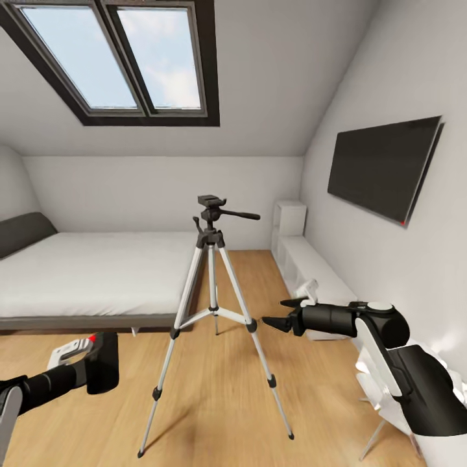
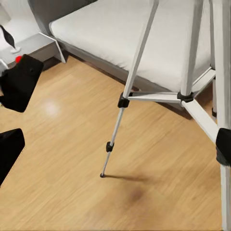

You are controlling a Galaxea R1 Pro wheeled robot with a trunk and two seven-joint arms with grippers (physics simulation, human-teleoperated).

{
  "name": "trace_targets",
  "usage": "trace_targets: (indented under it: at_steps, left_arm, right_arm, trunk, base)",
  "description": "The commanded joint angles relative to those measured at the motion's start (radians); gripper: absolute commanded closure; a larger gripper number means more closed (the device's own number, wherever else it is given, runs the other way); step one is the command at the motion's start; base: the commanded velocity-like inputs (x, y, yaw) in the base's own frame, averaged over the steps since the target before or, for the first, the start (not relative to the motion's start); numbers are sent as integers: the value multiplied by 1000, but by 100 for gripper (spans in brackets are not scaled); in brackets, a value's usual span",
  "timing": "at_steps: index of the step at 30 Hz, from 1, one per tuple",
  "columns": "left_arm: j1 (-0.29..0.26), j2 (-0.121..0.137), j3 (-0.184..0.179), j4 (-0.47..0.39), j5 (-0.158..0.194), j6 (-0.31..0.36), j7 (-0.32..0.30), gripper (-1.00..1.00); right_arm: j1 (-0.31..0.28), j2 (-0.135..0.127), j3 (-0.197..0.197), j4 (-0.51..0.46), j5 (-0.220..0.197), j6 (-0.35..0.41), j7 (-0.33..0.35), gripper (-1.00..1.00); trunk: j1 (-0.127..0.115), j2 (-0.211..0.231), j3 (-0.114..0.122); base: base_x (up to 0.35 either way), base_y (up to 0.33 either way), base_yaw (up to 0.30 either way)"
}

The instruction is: Attach the digital camera to the camera tripod in the bedroom.

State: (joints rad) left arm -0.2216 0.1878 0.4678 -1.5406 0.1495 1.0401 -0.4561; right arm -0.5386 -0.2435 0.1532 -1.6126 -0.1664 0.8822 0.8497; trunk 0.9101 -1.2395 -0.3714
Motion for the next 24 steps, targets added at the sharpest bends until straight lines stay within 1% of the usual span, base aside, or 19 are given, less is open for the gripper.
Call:
trace_targets:
  at_steps: [1, 4, 5, 8, 10, 12, 13, 16, 18, 19, 20, 22, 24]
  left_arm:
    - [-11, -1, 1, 0, 2, 7, -1, 100]
    - [-32, -2, 1, -3, 5, 7, -2, 100]
    - [-32, -2, 1, -3, 5, 7, -2, 100]
    - [-46, 2, 4, -3, 7, 7, -3, 100]
    - [-50, 5, 6, -3, 7, 7, -4, 100]
    - [-54, 7, 9, -2, 7, 7, -4, 100]
    - [-54, 7, 9, -2, 7, 7, -4, 100]
    - [-74, 8, 10, -1, 5, 7, -4, 100]
    - [-101, 8, 10, 2, 4, 7, -2, 100]
    - [-128, 8, 12, 6, 3, 7, 0, 100]
    - [-128, 8, 12, 6, 3, 7, 0, 100]
    - [-147, 7, 17, 16, 2, 7, 8, 100]
    - [-159, 6, 29, 30, 3, 7, 19, 100]
  right_arm:
    - [0, -3, -10, 0, -3, -3, 8, -100]
    - [2, -9, -26, 0, 6, -35, 24, -100]
    - [2, -9, -26, 0, 6, -35, 24, -100]
    - [4, -11, -34, 1, 14, -71, 28, -100]
    - [4, -11, -34, 4, 20, -80, 15, -100]
    - [4, -8, -33, 5, 34, -90, -19, -100]
    - [4, -8, -33, 5, 34, -90, -19, -100]
    - [5, 1, -32, 4, 43, -95, -43, -100]
    - [5, 11, -32, 4, 47, -97, -54, -100]
    - [5, 14, -32, 4, 47, -97, -57, -100]
    - [5, 14, -32, 4, 47, -97, -57, -100]
    - [6, 19, -31, 4, 49, -98, -60, -100]
    - [8, 23, -27, 4, 50, -99, -62, -100]
  trunk:
    - [-4, 6, 2]
    - [-15, 27, 11]
    - [-19, 34, 15]
    - [-31, 55, 24]
    - [-38, 69, 30]
    - [-46, 83, 36]
    - [-50, 90, 40]
    - [-61, 111, 49]
    - [-69, 125, 55]
    - [-73, 132, 58]
    - [-77, 139, 62]
    - [-84, 153, 68]
    - [-92, 167, 74]
  base:
    - [0, 0, 3]
    - [0, 0, 2]
    - [0, 0, 1]
    - [0, 0, 0]
    - [0, 0, 0]
    - [0, 0, 0]
    - [0, 0, 0]
    - [0, 0, 0]
    - [0, 0, 0]
    - [0, 0, 0]
    - [0, 0, 0]
    - [0, 0, 0]
    - [0, 0, 0]
